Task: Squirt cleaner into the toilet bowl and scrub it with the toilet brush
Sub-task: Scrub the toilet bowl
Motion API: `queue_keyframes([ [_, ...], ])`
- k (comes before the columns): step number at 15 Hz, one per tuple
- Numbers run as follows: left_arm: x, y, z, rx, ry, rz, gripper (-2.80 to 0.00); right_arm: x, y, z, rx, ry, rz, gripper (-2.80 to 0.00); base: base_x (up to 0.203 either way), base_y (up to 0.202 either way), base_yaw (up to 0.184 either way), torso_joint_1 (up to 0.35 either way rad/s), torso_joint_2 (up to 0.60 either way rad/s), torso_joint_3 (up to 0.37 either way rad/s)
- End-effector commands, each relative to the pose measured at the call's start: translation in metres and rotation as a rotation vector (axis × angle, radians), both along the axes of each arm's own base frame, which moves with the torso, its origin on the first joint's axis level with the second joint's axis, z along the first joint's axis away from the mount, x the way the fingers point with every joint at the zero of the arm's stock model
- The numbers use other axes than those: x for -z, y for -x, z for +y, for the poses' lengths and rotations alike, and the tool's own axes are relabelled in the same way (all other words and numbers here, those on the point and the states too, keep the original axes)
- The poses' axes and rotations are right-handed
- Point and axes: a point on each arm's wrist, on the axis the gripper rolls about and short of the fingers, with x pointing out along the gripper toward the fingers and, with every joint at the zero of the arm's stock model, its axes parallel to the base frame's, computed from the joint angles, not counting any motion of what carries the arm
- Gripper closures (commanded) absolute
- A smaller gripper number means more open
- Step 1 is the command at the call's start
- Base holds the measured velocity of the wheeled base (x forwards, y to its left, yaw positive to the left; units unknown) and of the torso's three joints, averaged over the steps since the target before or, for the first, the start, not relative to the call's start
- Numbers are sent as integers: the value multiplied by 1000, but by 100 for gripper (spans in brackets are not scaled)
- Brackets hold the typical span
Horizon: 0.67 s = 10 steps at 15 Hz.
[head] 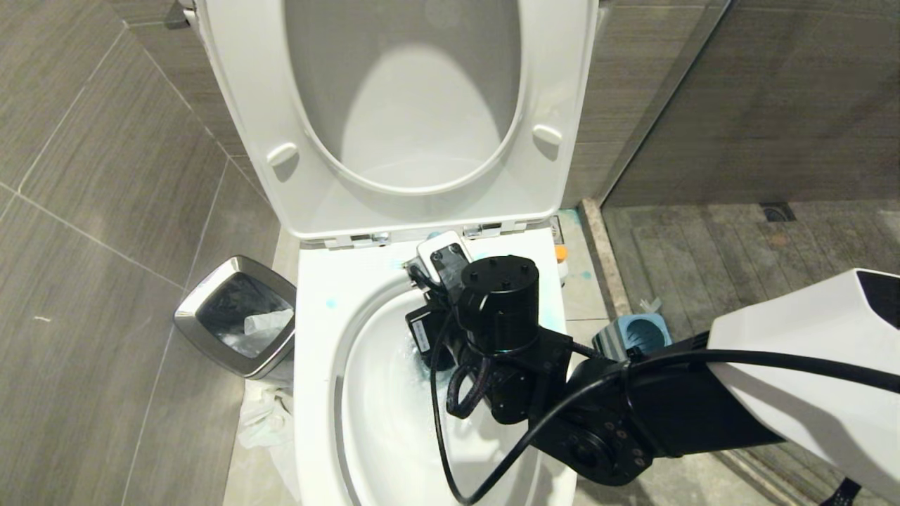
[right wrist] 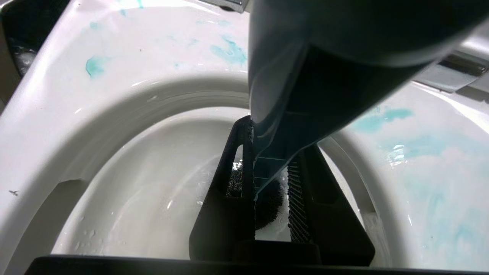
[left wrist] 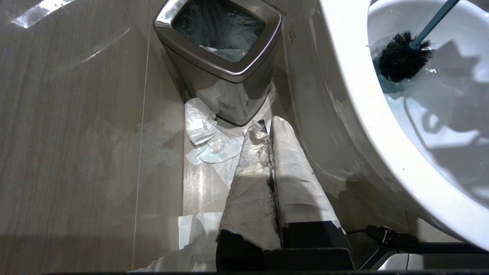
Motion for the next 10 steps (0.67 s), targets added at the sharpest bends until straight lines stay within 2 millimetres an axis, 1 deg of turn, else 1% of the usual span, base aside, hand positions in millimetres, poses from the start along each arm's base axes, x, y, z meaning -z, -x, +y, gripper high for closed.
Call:
queue_keyframes([
  [1, 0, 0, 0, 0, 1, 1, 0, 14, -3, 4, 4, 17, 13, 0, 0, 0, 0, 0, 0, 0],
  [2, 0, 0, 0, 0, -1, 1, 0, 18, -5, 6, 3, 14, 7, 0, 0, 0, 0, 0, 0, 0],
  [5, 0, 0, 0, 0, -1, 1, 0, 40, -7, 10, 2, 32, 21, 0, 0, 0, 0, 0, 0, 0],
  [8, 0, 0, 0, -2, -9, 2, 0, 71, -7, 13, -3, 60, 42, 0, 0, 0, 0, 0, 0, 0],
  [10, 0, 0, 0, 0, -13, 2, 0, 92, -5, 11, -3, 79, 55, 0, 0, 0, 0, 0, 0, 0],
])
